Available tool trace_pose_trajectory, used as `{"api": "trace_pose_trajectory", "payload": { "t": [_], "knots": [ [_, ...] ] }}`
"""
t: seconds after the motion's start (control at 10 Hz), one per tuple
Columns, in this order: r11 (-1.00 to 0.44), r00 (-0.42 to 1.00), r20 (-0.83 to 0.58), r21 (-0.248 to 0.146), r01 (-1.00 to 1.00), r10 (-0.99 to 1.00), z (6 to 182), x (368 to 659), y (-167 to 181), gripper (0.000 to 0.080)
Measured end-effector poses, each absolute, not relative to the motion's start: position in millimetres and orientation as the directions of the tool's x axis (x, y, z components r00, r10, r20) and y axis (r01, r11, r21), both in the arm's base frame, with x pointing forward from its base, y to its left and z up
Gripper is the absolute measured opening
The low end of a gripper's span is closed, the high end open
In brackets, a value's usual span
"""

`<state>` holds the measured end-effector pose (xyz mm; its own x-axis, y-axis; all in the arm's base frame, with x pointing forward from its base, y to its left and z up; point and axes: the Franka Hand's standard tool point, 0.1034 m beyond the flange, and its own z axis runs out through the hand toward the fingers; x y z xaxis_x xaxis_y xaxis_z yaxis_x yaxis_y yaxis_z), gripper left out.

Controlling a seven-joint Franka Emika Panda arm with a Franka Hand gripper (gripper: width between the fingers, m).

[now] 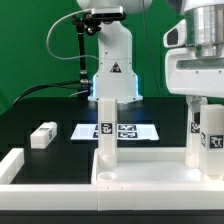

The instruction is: Assemble desk

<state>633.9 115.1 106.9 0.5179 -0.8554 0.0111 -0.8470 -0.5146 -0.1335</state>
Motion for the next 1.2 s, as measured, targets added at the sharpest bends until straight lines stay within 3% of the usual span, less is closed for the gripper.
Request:
{"api": "trace_pose_trajectory", "payload": {
  "t": [0.2,0.4,0.6,0.8,1.0,1.1,1.2],
  "knots": [
    [-0.632,0.633,0.033,-0.128,-0.765,-0.773,106.6,633.9,113.9,0.0648],
    [-0.872,0.871,0.07,-0.095,-0.48,-0.487,108.1,640.6,117.2,0.0648],
    [-0.929,0.928,0.07,-0.081,-0.361,-0.366,107.9,644.7,129.3,0.0648],
    [-0.918,0.917,0.066,-0.08,-0.388,-0.393,106.5,644.4,125.9,0.0648],
    [-0.881,0.88,0.06,-0.084,-0.465,-0.471,106.3,644.5,124.3,0.0425],
    [-0.852,0.852,0.052,-0.084,-0.516,-0.521,105.6,643.6,122.8,0.0425],
    [-0.798,0.798,0.043,-0.083,-0.596,-0.601,105.2,642.9,119.2,0.0308]
  ]
}}
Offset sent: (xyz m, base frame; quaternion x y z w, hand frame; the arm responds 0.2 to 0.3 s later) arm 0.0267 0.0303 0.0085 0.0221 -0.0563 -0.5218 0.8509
